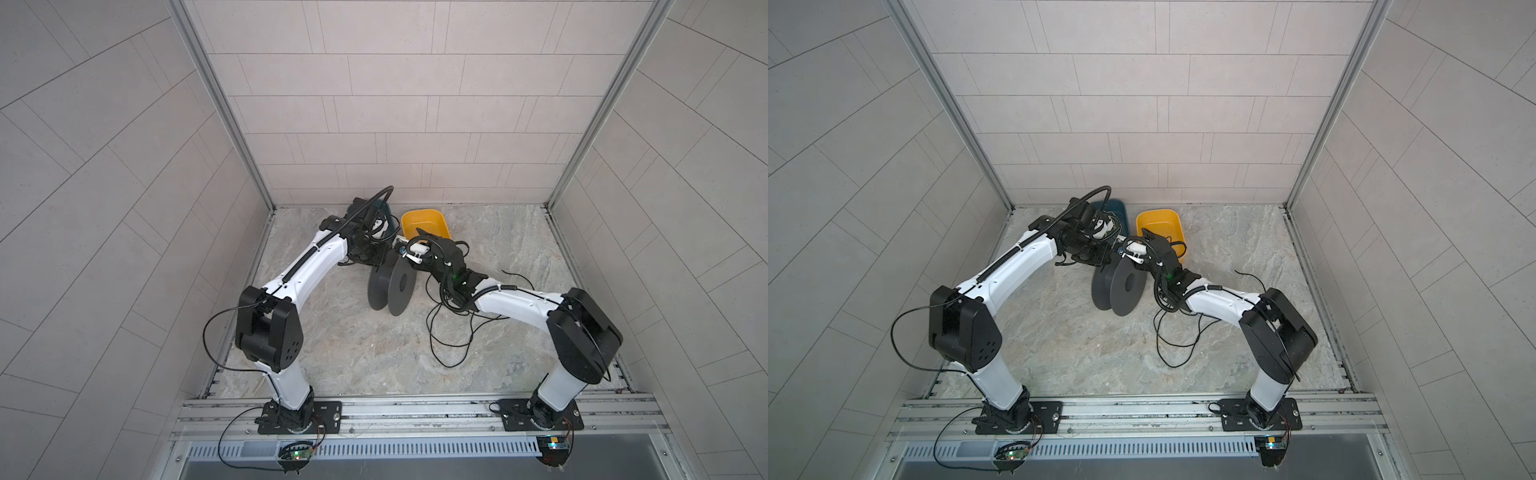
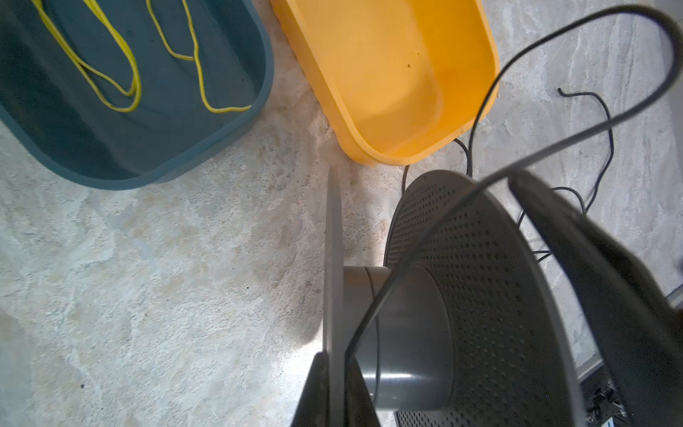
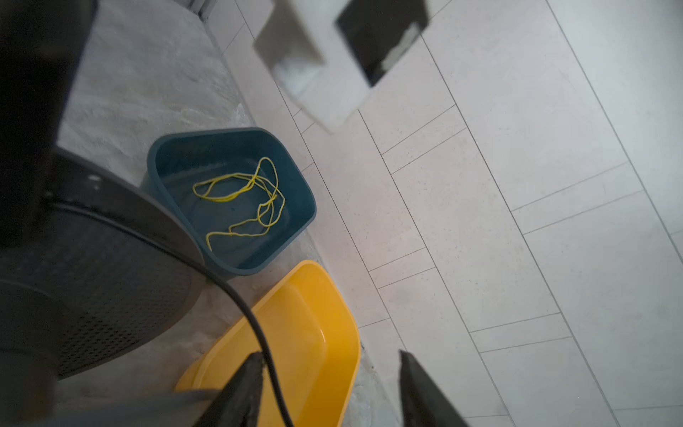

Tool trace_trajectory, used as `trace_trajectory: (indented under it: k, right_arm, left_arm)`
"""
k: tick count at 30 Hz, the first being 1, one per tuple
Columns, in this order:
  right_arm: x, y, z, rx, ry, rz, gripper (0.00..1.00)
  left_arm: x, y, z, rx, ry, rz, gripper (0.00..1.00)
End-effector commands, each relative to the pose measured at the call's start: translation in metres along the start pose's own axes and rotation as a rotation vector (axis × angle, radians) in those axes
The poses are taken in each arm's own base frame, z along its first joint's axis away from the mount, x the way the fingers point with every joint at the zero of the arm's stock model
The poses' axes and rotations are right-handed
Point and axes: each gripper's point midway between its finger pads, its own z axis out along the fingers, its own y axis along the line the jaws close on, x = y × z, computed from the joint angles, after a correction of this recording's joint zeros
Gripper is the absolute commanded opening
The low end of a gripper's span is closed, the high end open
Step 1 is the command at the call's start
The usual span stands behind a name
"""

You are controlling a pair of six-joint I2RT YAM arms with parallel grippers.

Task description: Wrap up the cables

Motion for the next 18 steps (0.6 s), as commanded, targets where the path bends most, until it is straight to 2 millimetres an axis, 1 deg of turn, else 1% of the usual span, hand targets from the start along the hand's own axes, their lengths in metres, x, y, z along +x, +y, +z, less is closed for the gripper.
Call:
trace_trajectory:
  k: [1, 3, 5, 9, 12, 15, 18]
  right_arm:
    - [-0.024, -0.017, -0.029, -0.074, -0.034, 0.172, 0.73]
    - [-0.035, -0.024, -0.041, -0.103, -0.044, 0.213, 0.75]
    - [-0.042, -0.038, -0.053, -0.079, -0.034, 0.282, 0.75]
    - [-0.045, -0.061, -0.076, -0.066, 0.009, 0.439, 0.81]
    - [-0.043, -0.075, -0.094, -0.074, 0.016, 0.601, 0.79]
    - [-0.032, -0.086, -0.106, -0.117, 0.06, 0.789, 0.79]
    - [-0.012, -0.091, -0.113, -0.138, 0.144, 0.943, 0.8]
  left_arm:
    - [-0.015, -0.015, -0.044, 0.019, -0.102, 0.012, 0.0]
    - [-0.016, -0.018, -0.056, 0.028, -0.124, 0.015, 0.0]
    - [-0.017, -0.019, -0.067, 0.017, -0.154, 0.022, 0.0]
    - [-0.017, -0.016, -0.088, -0.021, -0.19, 0.04, 0.0]
    - [-0.016, -0.018, -0.099, -0.021, -0.211, 0.044, 0.0]
    - [-0.014, -0.02, -0.106, -0.021, -0.222, 0.051, 0.0]
    - [-0.014, -0.02, -0.114, -0.03, -0.228, 0.057, 0.0]
